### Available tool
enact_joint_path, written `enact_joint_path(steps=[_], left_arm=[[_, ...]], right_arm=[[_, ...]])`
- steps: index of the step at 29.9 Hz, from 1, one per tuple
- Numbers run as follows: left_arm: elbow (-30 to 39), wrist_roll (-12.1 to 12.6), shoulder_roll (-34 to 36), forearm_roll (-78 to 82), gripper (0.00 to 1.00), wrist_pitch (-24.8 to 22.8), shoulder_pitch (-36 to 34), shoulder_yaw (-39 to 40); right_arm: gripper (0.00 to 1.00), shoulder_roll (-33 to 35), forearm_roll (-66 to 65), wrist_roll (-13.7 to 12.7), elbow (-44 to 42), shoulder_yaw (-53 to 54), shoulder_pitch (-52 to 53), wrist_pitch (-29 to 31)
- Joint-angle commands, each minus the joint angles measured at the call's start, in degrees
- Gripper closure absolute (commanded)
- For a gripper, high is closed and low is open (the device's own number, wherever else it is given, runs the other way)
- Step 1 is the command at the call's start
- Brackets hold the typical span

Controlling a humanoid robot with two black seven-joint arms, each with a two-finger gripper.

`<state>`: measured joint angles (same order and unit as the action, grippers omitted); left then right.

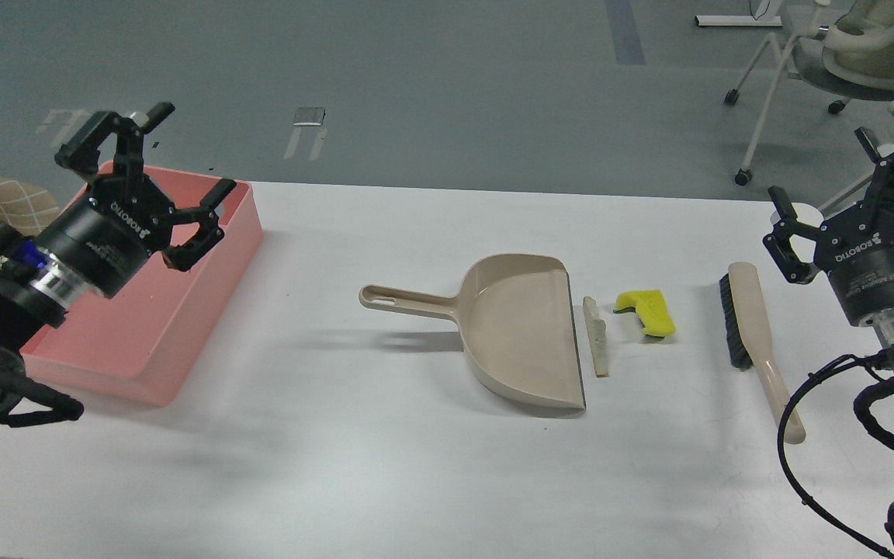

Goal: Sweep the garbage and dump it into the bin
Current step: 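Reach the left gripper to the beige dustpan handle and grasp it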

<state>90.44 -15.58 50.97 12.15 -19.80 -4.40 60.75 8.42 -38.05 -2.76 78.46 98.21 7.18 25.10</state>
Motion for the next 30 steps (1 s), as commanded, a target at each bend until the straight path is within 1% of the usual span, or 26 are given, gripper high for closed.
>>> enact_joint_path(steps=[1, 4, 7, 11, 14, 17, 19, 21, 24, 27, 30], left_arm=[[6.7, 0.0, 1.1, 7.5, 0.02, 0.7, 8.0, 3.3], [11.0, -0.1, 0.4, 14.5, 0.02, 1.8, 12.5, 3.6], [10.6, 0.0, -1.0, 20.3, 0.02, 2.2, 14.2, 2.4], [10.6, 0.2, -1.5, 27.9, 0.03, 2.5, 15.0, 2.0], [10.5, 0.6, -3.0, 35.7, 0.03, 4.8, 15.3, 0.1], [9.6, 0.8, -7.0, 42.1, 0.03, 7.1, 13.8, -3.5], [5.6, 1.3, -11.8, 47.3, 0.03, 7.9, 9.9, -7.3], [1.7, 1.6, -14.7, 48.8, 0.03, 8.5, 7.0, -9.9], [-2.3, 1.5, -17.3, 48.8, 0.03, 10.2, 4.5, -11.3], [-7.5, 1.5, -20.3, 48.8, 0.06, 10.4, 1.3, -11.4], [-11.1, 1.4, -22.8, 48.8, 0.06, 10.3, -1.3, -11.7]], right_arm=[[0.00, -0.3, -0.1, 0.0, 0.4, 0.1, -1.0, 0.0], [0.00, -0.3, -0.1, 0.0, 0.3, 0.1, -0.8, 0.0], [0.00, -0.3, 0.0, -0.1, 0.5, 0.1, -0.5, 0.0], [0.00, -0.2, 0.0, 0.0, 0.4, 0.3, -0.5, 0.0], [0.00, -0.2, 0.0, -0.1, 0.0, 0.9, -0.7, 0.0], [0.00, -0.2, 0.0, 0.0, 0.2, 0.9, -0.7, 0.0], [0.00, -0.2, 0.0, -0.1, 0.2, 0.9, -0.6, 0.0], [0.00, 0.0, 0.0, -0.1, 0.2, 1.4, -0.6, -0.1], [0.00, 0.3, -0.1, -0.1, 0.2, 2.0, -0.6, -0.1], [0.00, 0.4, -0.1, -0.1, 0.2, 2.4, -0.9, -0.1], [0.00, 0.4, -0.1, -0.1, 0.4, 2.4, -1.0, -0.1]])
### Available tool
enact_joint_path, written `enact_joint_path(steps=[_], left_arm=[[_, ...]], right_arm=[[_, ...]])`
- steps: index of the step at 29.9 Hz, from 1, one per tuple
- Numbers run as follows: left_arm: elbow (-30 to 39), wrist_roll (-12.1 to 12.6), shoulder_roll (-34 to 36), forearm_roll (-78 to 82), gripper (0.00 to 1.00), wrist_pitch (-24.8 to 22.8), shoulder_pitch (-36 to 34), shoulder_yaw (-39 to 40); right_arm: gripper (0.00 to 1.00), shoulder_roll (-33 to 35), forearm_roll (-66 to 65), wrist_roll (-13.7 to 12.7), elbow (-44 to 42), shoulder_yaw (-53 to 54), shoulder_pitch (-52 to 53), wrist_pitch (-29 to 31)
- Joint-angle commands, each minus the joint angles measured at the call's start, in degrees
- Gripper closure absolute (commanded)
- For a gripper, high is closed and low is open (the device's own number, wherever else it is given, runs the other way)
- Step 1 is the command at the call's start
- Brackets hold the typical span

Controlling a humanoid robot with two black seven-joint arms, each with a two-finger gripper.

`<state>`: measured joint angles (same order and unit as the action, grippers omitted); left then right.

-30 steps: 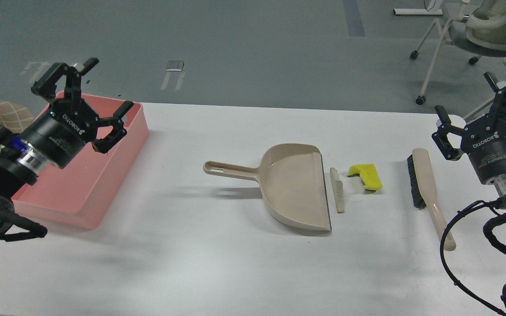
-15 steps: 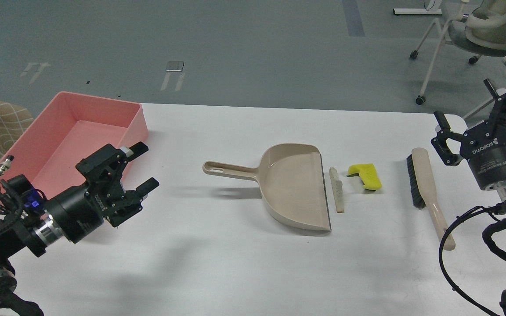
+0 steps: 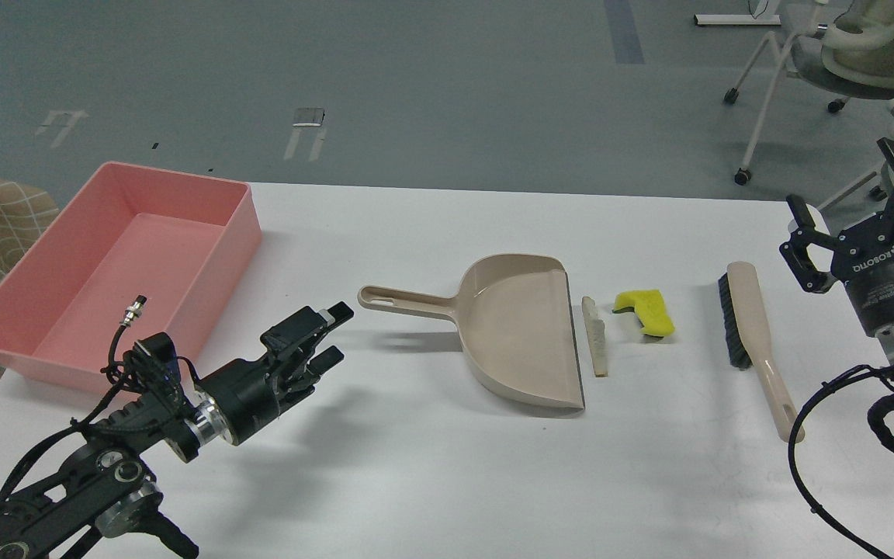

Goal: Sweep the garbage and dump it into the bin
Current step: 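Reach the left gripper to the beige dustpan handle and grasp it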

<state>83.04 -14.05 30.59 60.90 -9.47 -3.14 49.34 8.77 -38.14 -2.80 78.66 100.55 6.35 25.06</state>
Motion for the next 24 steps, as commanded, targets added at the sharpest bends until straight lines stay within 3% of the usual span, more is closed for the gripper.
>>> enact_joint_path(steps=[1, 8, 14, 24], left_arm=[[-4.7, -0.1, -2.9, 0.0, 0.06, 0.0, -3.0, -0.6], [-11.3, -0.5, -6.9, -0.2, 0.06, 0.0, -7.0, -1.2], [-12.8, -0.5, -8.4, -0.3, 0.08, 0.1, -9.1, -1.2], [-16.0, -0.6, -9.8, -0.2, 0.22, -0.6, -11.4, -1.4]], right_arm=[[0.00, 0.0, 0.0, 0.0, 0.2, 0.1, -0.3, 0.0], [0.00, 0.1, 0.0, 0.0, 0.2, 0.1, -0.2, -0.1], [0.00, 0.0, 0.0, 0.0, 0.2, 0.3, -0.3, -0.2], [0.00, 0.1, 0.0, -0.1, 0.0, 0.6, -0.4, -0.2]])
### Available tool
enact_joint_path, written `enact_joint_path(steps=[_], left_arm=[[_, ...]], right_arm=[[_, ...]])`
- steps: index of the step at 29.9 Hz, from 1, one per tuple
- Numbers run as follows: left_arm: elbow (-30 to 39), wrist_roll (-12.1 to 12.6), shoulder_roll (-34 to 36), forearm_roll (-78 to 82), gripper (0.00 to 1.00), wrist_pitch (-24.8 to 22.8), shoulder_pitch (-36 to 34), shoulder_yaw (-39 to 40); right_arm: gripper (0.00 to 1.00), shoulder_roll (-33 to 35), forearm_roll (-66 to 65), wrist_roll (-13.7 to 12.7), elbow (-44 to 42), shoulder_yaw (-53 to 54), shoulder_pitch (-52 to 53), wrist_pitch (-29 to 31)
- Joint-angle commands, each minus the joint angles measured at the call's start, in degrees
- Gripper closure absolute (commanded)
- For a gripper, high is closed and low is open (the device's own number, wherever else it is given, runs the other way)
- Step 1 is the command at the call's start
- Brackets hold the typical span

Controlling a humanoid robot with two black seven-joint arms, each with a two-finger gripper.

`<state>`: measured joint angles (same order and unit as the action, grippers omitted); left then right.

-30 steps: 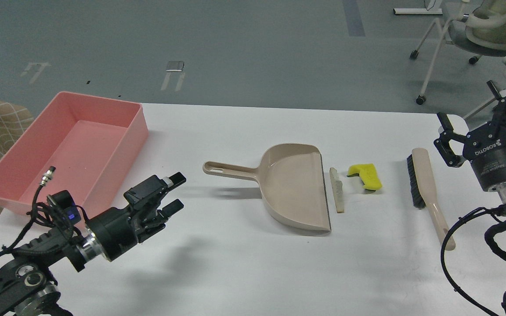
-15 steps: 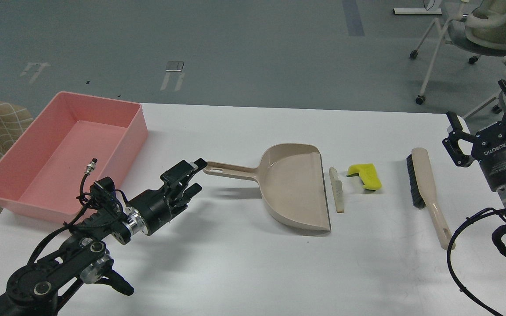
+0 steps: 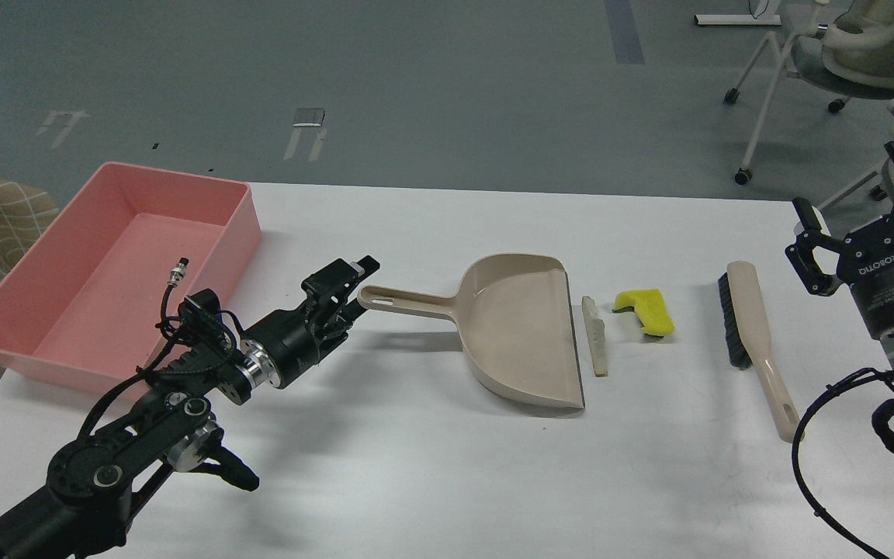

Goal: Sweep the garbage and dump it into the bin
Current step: 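Reach the left gripper to the beige dustpan handle and grasp it, then reach the right gripper to the black brush handle and grasp it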

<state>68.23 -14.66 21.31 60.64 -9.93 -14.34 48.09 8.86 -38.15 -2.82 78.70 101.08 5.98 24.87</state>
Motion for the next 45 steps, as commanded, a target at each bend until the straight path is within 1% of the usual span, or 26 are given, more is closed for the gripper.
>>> enact_joint_path(steps=[1, 4, 5, 7, 8, 12, 13, 14, 15, 16, 17, 18, 19, 21, 24, 25, 31, 33, 35, 36, 37, 38, 41, 42, 43, 45], left_arm=[[-1.4, 0.0, -0.7, 0.1, 0.22, -0.2, -0.2, -0.1], [-2.1, 0.0, -0.9, 0.0, 0.22, -0.2, -0.9, -1.6], [-2.1, 0.0, -0.8, 0.0, 0.25, -0.2, -1.4, -2.2], [-2.1, -0.1, -0.7, 0.0, 0.32, -0.1, -1.7, -2.6], [-2.1, -0.2, -0.7, 0.1, 0.37, -0.1, -1.7, -2.6], [-2.1, -0.3, -0.7, 0.2, 0.48, -0.1, -2.2, -3.0], [-2.1, -0.4, -0.7, 0.2, 0.52, -0.1, -2.4, -3.7], [-2.1, -0.5, -0.7, 0.2, 0.55, -0.1, -2.6, -4.0], [-2.1, -0.7, -0.7, 0.3, 0.56, 0.0, -2.6, -4.4], [-2.1, -1.6, -0.7, 0.4, 0.61, 0.3, -2.8, -4.9], [-2.1, -2.5, -0.8, 0.4, 0.67, 0.4, -2.8, -5.2], [-2.1, -2.8, -0.8, 0.4, 0.69, 0.5, -2.8, -5.4], [-2.1, -3.1, -0.9, 0.4, 0.74, 0.5, -2.8, -5.4], [-2.1, -3.1, -0.9, 0.4, 0.79, 0.5, -2.8, -5.5], [-2.1, -3.2, -0.8, 0.4, 0.90, 0.5, -2.8, -5.5], [-2.1, -3.2, -0.7, 0.4, 0.92, 0.5, -2.9, -5.5], [-2.1, -4.2, -0.5, 0.5, 0.98, 0.5, -3.5, -5.5], [-2.1, -5.0, -0.2, 0.4, 1.00, 0.5, -3.7, -5.5], [-2.1, -5.6, 0.0, 0.4, 1.00, 0.4, -3.6, -5.5], [-2.1, -6.0, 0.0, 0.4, 1.00, 0.4, -3.5, -5.5], [-2.1, -6.1, 0.0, 0.4, 1.00, 0.3, -3.5, -5.5], [-2.1, -6.0, 0.1, 0.4, 1.00, 0.3, -3.3, -5.5], [-2.1, -6.1, 0.1, 0.4, 1.00, 0.1, -3.0, -5.5], [-2.1, -6.1, 0.1, 0.4, 1.00, 0.1, -2.8, -5.5], [-2.1, -6.0, 0.1, 0.4, 1.00, 0.1, -2.8, -5.5], [-2.1, -6.0, 0.1, 0.4, 1.00, 0.1, -2.6, -5.5]], right_arm=[[0.00, 0.0, 0.0, -0.1, 0.0, 0.1, 0.0, 0.0], [0.00, 0.1, 0.0, 0.0, -0.4, 0.1, 0.0, 0.0], [0.00, 0.0, 0.0, 0.0, -0.6, 0.1, 0.1, 0.0], [0.00, 0.0, 0.0, -0.1, -0.6, 0.1, 0.1, 0.0], [0.00, 0.0, 0.0, -0.1, -0.6, 0.1, 0.1, 0.0], [0.00, 0.0, 0.0, 0.0, -0.7, 0.1, 0.2, -0.1], [0.00, 0.0, -0.1, -0.1, -0.7, 0.0, 0.3, -0.1], [0.00, -0.1, -0.1, -0.1, -0.7, 0.0, 0.3, -0.1], [0.00, 0.0, 0.0, 0.0, -0.7, 0.0, 0.3, -0.1], [0.00, 0.0, 0.0, 0.0, -0.7, 0.0, 0.3, -0.1], [0.00, 0.0, -0.1, 0.0, -0.7, 0.0, 0.3, -0.1], [0.00, 0.0, -0.1, -0.1, -0.7, 0.0, 0.3, -0.1], [0.00, 0.0, -0.1, -0.1, -0.7, 0.1, 0.2, -0.2], [0.00, 0.0, -0.1, -0.1, -0.7, 0.0, 0.1, -0.2], [0.00, 0.0, 0.0, 0.0, -0.7, 0.0, 0.1, -0.2], [0.00, 0.0, 0.0, -0.1, -0.6, 0.1, 0.1, -0.2], [0.00, 1.2, -1.1, -0.1, -0.2, -0.2, 0.5, 0.4], [0.00, 6.3, -5.0, -0.1, -0.2, -0.5, 0.8, 0.3], [0.00, 9.4, -9.1, 0.0, -0.1, -0.6, 0.8, 0.3], [0.00, 11.8, -13.6, 0.0, -0.2, -1.0, 0.8, 0.3], [0.00, 12.6, -15.8, 0.1, -0.1, -0.9, 0.7, 0.3], [0.00, 13.5, -19.0, 0.4, 0.2, -0.9, 0.5, 0.3], [0.00, 15.8, -24.9, 3.0, 0.6, -1.0, 0.0, 0.4], [0.00, 18.4, -28.8, 4.3, 0.7, -1.1, -0.1, 0.4], [0.00, 20.1, -30.7, 4.8, 0.8, -1.3, -0.3, 0.4], [0.00, 25.9, -38.2, 6.9, 2.6, -3.2, -1.9, 0.4]])
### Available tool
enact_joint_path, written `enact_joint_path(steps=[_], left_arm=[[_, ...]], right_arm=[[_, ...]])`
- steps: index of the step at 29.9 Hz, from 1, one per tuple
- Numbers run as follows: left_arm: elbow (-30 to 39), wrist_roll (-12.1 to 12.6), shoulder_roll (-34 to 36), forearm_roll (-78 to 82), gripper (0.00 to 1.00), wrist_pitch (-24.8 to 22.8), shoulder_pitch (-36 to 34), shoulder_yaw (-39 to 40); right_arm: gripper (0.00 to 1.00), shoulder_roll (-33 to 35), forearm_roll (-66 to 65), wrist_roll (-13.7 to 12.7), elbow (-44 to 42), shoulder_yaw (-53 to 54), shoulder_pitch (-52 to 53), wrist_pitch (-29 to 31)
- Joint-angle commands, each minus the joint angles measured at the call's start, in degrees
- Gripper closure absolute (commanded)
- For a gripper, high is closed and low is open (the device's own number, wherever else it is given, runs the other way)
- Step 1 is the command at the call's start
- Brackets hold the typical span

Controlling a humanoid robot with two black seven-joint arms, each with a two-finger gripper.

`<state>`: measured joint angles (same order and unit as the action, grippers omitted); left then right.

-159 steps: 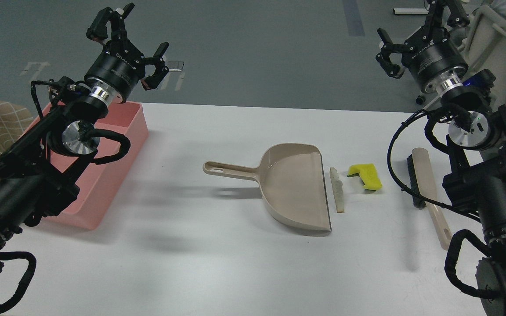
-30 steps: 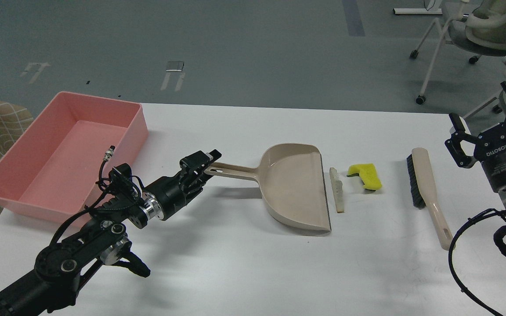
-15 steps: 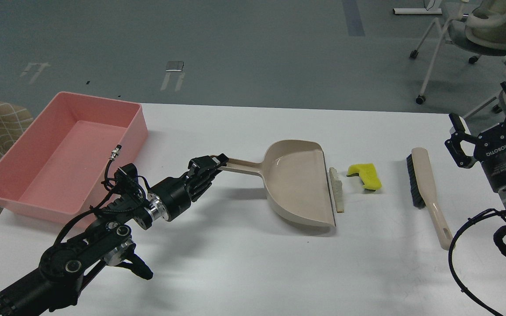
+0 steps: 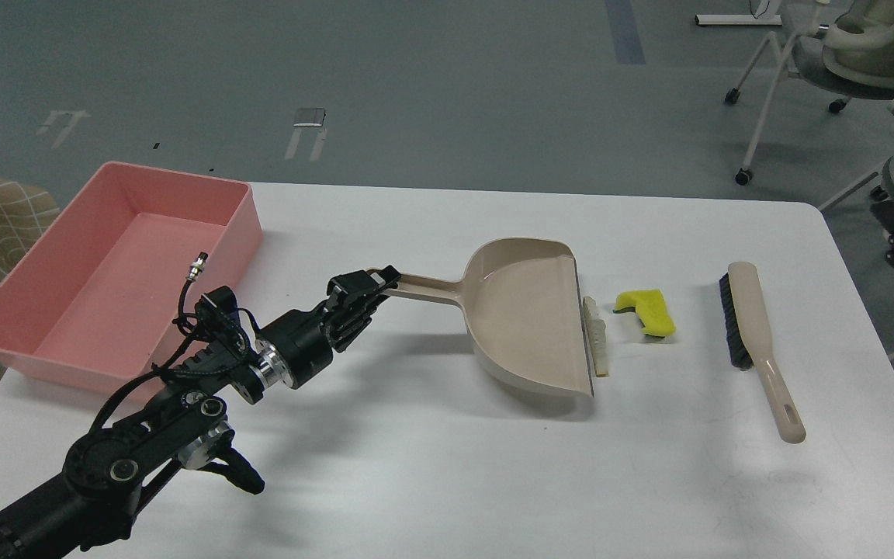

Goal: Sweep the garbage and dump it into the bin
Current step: 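Reach the right gripper to the black brush handle and grasp it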

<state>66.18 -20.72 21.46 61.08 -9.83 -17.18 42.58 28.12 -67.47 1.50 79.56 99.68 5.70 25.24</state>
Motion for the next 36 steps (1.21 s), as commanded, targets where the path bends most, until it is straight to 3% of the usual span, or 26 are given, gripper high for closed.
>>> enact_joint_path(steps=[1, 5, 10, 13, 17, 19, 25, 36], left_arm=[[0.0, 0.1, 0.0, 0.1, 1.00, 0.0, 0.2, 0.0], [0.0, 0.0, -0.1, 0.0, 1.00, 0.0, 0.0, 0.0], [0.0, -0.4, -0.1, 0.0, 1.00, 0.0, -0.4, 0.0], [0.0, -0.5, -0.2, 0.0, 1.00, 0.0, -0.3, 0.0], [0.2, -0.5, -0.6, 0.0, 1.00, 0.1, -0.2, 0.0], [0.2, -0.5, -0.4, -0.1, 1.00, 0.1, -0.3, 0.0], [0.2, -1.2, -0.1, 0.0, 1.00, -0.2, -0.1, 0.0], [0.0, -1.1, -0.2, -0.1, 1.00, -0.2, 0.2, 0.0]], right_arm=[[0.00, 7.9, -10.6, 3.1, 2.6, -2.1, -2.1, 0.0], [0.00, 14.5, -19.1, 7.2, 6.6, -5.3, -5.4, 0.0], [0.00, 19.1, -22.2, 6.9, 7.4, -15.5, -6.2, 0.0], [0.02, 17.7, -29.1, 4.8, 8.9, -21.3, -6.8, -1.4], [0.05, 15.0, -31.9, 3.7, 9.2, -21.5, -8.7, -3.2], [0.16, 14.1, -32.2, 1.1, 9.5, -22.1, -9.0, -3.3], [0.28, 12.1, -34.7, -4.7, 9.7, -23.7, -9.1, -3.4], [0.29, 8.9, -36.9, -6.1, 9.3, -25.1, -9.3, -3.3]])
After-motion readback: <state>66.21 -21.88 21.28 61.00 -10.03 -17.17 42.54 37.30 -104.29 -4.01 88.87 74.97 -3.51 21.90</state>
